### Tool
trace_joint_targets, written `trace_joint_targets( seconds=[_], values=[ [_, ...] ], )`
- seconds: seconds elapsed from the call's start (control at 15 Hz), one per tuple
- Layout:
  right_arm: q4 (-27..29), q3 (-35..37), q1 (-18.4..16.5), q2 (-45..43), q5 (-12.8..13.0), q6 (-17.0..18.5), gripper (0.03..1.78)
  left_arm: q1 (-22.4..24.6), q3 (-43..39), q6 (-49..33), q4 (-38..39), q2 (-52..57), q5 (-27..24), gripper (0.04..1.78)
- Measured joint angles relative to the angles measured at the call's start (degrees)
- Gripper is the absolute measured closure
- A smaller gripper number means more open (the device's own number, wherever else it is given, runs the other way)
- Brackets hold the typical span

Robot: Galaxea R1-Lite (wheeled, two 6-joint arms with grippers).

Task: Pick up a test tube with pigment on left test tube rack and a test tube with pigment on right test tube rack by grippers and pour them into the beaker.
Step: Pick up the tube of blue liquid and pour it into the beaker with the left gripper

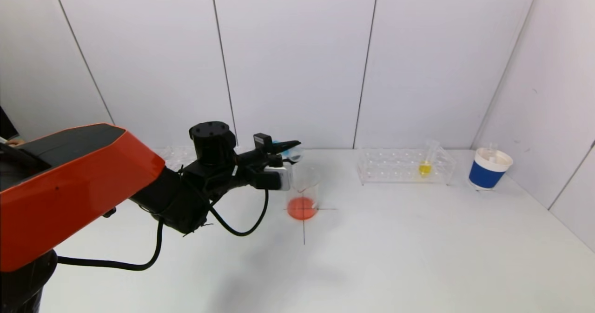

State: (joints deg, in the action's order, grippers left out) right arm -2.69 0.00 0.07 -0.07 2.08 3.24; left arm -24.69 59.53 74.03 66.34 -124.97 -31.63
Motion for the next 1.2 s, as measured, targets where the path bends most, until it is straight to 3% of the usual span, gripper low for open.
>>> trace_joint_targets(
  seconds=[1.2],
  values=[
    [0.0,0.0,0.0,0.0,0.0,0.0,0.05,-0.2,-0.2,7.8,-1.8,0.2,0.8,1.37]
  ],
)
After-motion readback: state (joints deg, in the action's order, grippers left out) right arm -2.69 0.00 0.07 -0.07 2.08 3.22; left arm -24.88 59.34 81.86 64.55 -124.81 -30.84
